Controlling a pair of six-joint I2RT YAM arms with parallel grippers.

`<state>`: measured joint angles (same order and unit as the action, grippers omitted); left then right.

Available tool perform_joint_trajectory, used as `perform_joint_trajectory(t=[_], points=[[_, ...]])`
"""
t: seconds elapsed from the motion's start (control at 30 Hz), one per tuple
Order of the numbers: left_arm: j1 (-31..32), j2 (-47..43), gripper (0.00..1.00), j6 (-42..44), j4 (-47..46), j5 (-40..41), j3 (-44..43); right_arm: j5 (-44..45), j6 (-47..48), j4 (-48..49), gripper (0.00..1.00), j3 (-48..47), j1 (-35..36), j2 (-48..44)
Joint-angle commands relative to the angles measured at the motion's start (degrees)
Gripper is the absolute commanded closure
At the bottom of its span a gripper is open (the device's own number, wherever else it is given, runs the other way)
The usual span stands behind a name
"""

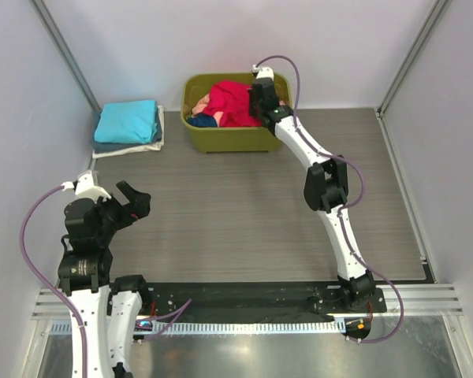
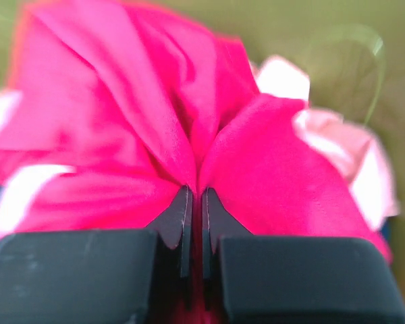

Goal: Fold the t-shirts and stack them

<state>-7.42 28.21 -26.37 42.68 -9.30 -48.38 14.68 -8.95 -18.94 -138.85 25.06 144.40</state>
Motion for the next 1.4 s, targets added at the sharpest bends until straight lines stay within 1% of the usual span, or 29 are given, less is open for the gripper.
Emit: perform_joint_trajectory(t=[0.0, 0.13, 0.17, 0.27, 0.37, 0.43, 0.47, 0.5, 0.53, 0.57, 0.6, 0.63, 0.67, 0.7, 0.73, 0.77, 0.8, 0.87, 0.9, 0.97, 1.03, 1.1, 1.13, 1.17, 1.2, 1.23, 1.3, 1.33, 1.37], points=[[-0.6, -0.7, 0.0, 0.9, -2.7, -1.3, 0.0, -2.8, -0.4, 5.1, 0.99, -1.4, 1.7, -15.6], [-0.9, -0.7, 0.0, 0.9, -2.6, -1.4, 0.0, -12.0, -3.8, 11.2, 0.99, -0.9, 3.4, -23.5], [-0.8, -0.7, 0.0, 0.9, -2.7, -1.4, 0.0, -16.2, -4.4, 11.9, 0.99, -0.9, 3.8, -24.7], [-0.9, -0.9, 0.0, 0.8, -2.6, -1.2, 0.0, -18.4, -5.2, 12.8, 0.99, -0.3, 5.9, -30.2], [-0.9, -1.0, 0.0, 0.9, -2.6, -1.2, 0.0, -18.4, -6.6, 14.5, 0.99, 6.1, 6.5, -37.3], [-0.8, -0.8, 0.0, 0.9, -2.5, -1.2, 0.1, -15.1, -7.0, 16.0, 0.99, 15.1, 6.5, -41.9], [-0.9, -0.7, 0.0, 0.9, -2.6, -1.3, 0.0, -12.6, -6.7, 17.2, 0.99, 19.2, 6.5, -46.8], [-0.8, -0.6, 0.0, 0.9, -2.6, -1.4, 0.1, -8.3, -6.4, 19.5, 0.99, 28.3, 6.5, -50.0], [-0.8, -0.5, 0.0, 0.9, -2.7, -1.4, 0.1, -5.1, -6.3, 20.9, 0.99, 32.9, 6.5, -52.7], [-0.8, -0.6, 0.0, 0.9, -2.6, -1.5, 0.1, -2.1, -6.5, 21.5, 0.99, 37.4, 6.1, -58.2], [-0.8, -0.4, 0.0, 0.8, -2.6, -1.4, 0.0, 1.0, -7.3, 21.8, 0.99, 46.4, 5.8, -60.9], [-0.8, -0.4, 0.0, 0.7, -2.6, -1.4, 0.1, 6.9, -9.3, 21.5, 0.99, 50.7, 5.4, -63.3], [-0.8, -0.4, 0.0, 0.7, -2.7, -1.5, 0.0, 9.6, -10.9, 20.6, 0.89, 55.0, 4.5, -68.4], [-0.8, -0.5, 0.0, 0.7, -2.6, -1.4, 0.1, 12.7, -12.7, 16.8, 0.71, 62.9, 4.1, -70.7], [-0.8, -0.3, 0.0, 0.7, -2.6, -1.3, 0.1, 14.7, -15.8, 14.6, 0.42, 66.6, 3.8, -73.4], [-0.8, 0.2, 0.0, 0.6, -2.6, -1.2, 0.0, 14.9, -17.1, 12.6, 0.04, 70.1, 3.8, -75.4], [-0.8, 0.5, 0.0, 0.5, -2.5, -0.9, 0.0, 15.6, -18.4, 8.5, 0.0, 76.2, 3.7, -79.5], [-0.8, 2.4, 0.0, -0.1, -2.2, -1.2, -0.3, 20.5, -23.1, 3.8, 0.0, 81.1, 3.7, -82.9], [-0.3, 3.0, 0.0, -0.2, -2.2, -2.1, -0.7, 22.1, -24.6, -0.4, 0.0, 84.7, 3.6, -86.5], [1.0, 4.4, 0.0, -0.5, -2.2, -2.1, -1.2, 25.0, -27.6, -3.5, 0.0, 87.2, 3.6, -90.0], [3.5, 6.3, 0.0, -1.0, -2.1, -2.2, -1.5, 23.7, -29.1, -6.0, 0.01, 90.1, 3.6, -94.0], [6.6, 8.5, 0.0, -1.2, -2.3, -1.2, -1.7, 14.5, -29.6, -4.5, 0.0, 93.2, 3.6, -94.9], [6.9, 9.1, 0.0, -1.0, -2.3, 0.5, -2.2, 10.8, -30.1, -3.9, 0.0, 94.0, 3.7, -92.8], [8.8, 9.8, 0.0, -0.3, -2.0, 1.1, -2.2, 3.9, -30.7, -2.5, 0.0, 95.2, 4.1, -91.0], [9.7, 10.4, 0.0, 0.0, -1.5, 1.5, -2.3, 1.3, -31.6, -1.2, 0.0, 95.6, 5.1, -88.2], [9.7, 10.4, 0.0, 0.0, -1.1, 1.6, -1.7, -0.8, -31.8, 0.0, 0.0, 95.5, 8.7, -82.6], [9.8, 9.4, 0.0, -0.4, -1.3, 1.4, -1.3, 0.8, -31.7, 0.8, 0.0, 92.1, 13.7, -76.0], [9.8, 9.0, 0.0, -0.5, -1.8, 1.7, -1.2, 1.7, -31.2, 0.8, 0.0, 90.2, 18.6, -72.9], [9.8, 8.7, 0.0, -0.5, -1.9, 2.0, -1.0, 2.5, -30.8, 0.2, 0.0, 85.7, 20.0, -66.2]])
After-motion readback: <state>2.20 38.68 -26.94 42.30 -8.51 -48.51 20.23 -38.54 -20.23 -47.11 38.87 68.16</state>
